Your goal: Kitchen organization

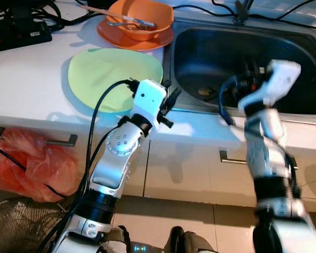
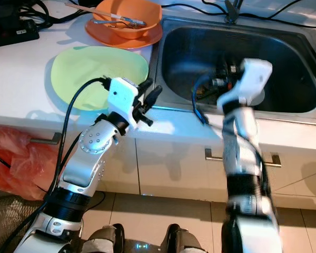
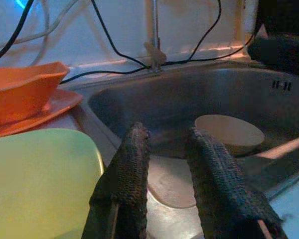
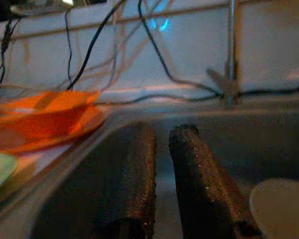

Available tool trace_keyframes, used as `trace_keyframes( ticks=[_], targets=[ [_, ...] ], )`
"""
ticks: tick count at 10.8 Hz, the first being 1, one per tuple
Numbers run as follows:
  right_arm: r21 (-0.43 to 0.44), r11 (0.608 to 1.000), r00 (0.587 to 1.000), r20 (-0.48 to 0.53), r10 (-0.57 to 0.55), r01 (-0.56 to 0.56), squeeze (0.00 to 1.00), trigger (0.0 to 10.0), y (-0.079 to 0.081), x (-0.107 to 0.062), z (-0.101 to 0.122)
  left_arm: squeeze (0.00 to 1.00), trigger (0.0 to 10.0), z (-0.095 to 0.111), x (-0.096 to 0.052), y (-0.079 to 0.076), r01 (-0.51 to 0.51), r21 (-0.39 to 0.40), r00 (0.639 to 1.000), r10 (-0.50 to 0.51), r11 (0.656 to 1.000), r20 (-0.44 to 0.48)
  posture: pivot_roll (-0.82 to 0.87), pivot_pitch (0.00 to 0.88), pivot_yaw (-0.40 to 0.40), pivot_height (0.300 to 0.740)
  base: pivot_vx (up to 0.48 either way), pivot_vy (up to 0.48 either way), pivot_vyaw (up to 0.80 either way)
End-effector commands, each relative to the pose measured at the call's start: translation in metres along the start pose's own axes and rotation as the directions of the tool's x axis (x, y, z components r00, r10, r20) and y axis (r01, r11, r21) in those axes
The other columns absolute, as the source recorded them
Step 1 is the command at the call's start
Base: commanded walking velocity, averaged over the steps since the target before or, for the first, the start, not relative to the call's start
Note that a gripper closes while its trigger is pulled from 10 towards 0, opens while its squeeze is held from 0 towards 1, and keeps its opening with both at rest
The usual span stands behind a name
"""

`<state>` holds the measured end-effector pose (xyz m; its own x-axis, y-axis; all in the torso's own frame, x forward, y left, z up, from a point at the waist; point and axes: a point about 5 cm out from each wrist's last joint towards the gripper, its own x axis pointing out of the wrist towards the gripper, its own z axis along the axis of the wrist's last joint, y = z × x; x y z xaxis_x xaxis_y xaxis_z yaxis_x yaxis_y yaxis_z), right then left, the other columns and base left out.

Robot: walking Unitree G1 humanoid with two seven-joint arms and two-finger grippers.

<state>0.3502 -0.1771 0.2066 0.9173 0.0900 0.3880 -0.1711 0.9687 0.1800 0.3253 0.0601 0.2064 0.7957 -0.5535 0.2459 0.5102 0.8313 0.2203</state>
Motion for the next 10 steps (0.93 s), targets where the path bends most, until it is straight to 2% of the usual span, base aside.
trace_keyframes(
  ticks=[1,2,4,5,6,7,8,10],
  targets=[
    [0.019,1.0,1.0,-0.025,0.014,-0.013,0.0,10.0,0.003,-0.007,-0.003,0.0,10.0,0.004,0.003,-0.004,0.012,0.002,1.0,-0.012,1.0,0.011,0.15,0.192,-0.063,0.74,0.0,0.0,0.0],
    [0.043,0.998,0.996,-0.073,0.042,-0.039,0.0,10.0,0.01,-0.023,-0.015,0.0,10.0,0.005,0.003,-0.005,0.012,-0.002,1.0,-0.012,1.0,0.011,0.15,0.198,-0.062,0.74,0.0,0.0,0.0],
    [0.075,0.996,0.995,-0.08,0.056,-0.05,0.0,10.0,0.015,-0.033,-0.019,0.0,10.0,0.004,0.004,-0.006,0.013,-0.01,1.0,-0.013,1.0,0.009,0.14,0.203,-0.061,0.74,0.0,0.0,0.0],
    [0.127,0.985,0.988,-0.087,0.127,-0.115,0.0,10.0,0.02,-0.037,-0.019,0.0,10.0,0.004,0.004,-0.007,0.023,-0.018,1.0,-0.022,1.0,0.011,0.13,0.205,-0.06,0.74,0.0,0.0,0.0],
    [0.14,0.969,0.969,-0.112,0.22,-0.204,0.0,10.0,0.026,-0.041,-0.021,0.0,10.0,0.004,0.005,-0.01,0.035,-0.019,0.999,-0.035,0.999,0.01,0.13,0.206,-0.063,0.74,0.0,0.0,0.0],
    [0.231,0.905,0.908,-0.139,0.395,-0.358,0.0,10.0,0.034,-0.052,-0.026,0.0,10.0,0.004,0.004,-0.009,0.031,-0.02,0.999,-0.031,0.999,0.008,0.14,0.208,-0.065,0.74,0.0,0.0,0.0],
    [0.231,0.891,0.889,-0.156,0.431,-0.391,0.0,10.0,0.034,-0.055,-0.029,0.0,10.0,0.004,0.003,-0.008,0.029,-0.02,1.0,-0.029,0.999,0.007,0.14,0.208,-0.066,0.74,0.0,0.0,0.0],
    [0.264,0.884,0.884,-0.17,0.436,-0.386,0.0,10.0,0.03,-0.057,-0.034,0.0,10.0,0.004,0.004,-0.007,0.028,-0.016,1.0,-0.027,0.999,0.007,0.14,0.207,-0.066,0.74,0.0,0.0,0.0]
  ],
)
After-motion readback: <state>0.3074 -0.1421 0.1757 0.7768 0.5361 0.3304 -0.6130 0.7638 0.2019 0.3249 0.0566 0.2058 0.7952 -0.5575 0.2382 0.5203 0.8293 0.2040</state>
